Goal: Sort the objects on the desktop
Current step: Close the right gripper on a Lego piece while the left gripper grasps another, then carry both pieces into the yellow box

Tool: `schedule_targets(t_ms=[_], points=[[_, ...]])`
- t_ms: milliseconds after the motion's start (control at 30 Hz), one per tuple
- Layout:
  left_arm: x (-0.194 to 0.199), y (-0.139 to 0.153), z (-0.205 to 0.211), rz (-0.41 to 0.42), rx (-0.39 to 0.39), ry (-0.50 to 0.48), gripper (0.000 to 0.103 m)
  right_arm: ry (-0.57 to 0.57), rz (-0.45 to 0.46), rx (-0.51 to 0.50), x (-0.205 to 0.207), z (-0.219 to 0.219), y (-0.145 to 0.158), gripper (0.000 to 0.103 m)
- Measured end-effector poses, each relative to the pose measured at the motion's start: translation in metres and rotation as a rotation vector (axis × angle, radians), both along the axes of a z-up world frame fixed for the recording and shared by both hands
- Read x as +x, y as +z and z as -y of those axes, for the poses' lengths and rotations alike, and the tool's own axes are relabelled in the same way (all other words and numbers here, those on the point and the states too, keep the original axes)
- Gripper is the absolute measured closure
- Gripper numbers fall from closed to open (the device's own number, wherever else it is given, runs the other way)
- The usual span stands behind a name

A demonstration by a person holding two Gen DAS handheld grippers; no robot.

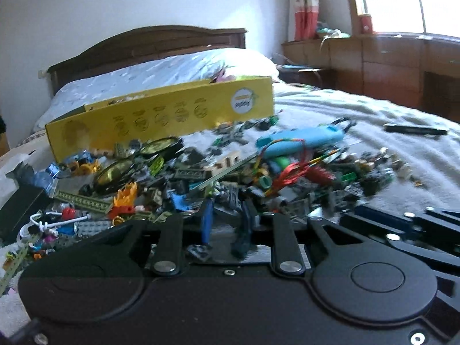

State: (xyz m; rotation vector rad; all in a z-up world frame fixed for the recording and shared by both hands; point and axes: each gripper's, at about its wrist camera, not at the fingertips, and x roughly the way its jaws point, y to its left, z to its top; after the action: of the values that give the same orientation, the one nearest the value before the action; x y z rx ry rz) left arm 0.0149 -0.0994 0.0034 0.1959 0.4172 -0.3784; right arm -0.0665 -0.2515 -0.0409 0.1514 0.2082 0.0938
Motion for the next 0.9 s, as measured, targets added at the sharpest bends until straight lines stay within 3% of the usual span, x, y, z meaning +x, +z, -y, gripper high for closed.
schedule_targets(t_ms=[400, 900], points=[[-0.009, 0.031, -0.023, 0.029, -0.114, -0.02, 0.082, 0.015, 0.02, -0.008, 0.006, 0.0, 0.022, 0.086], [0.048, 0.05, -0.052, -0.019, -0.19, 0.031, 0.082, 0.116, -0.026, -0.051, 0.065, -0.01, 0.058, 0.086]])
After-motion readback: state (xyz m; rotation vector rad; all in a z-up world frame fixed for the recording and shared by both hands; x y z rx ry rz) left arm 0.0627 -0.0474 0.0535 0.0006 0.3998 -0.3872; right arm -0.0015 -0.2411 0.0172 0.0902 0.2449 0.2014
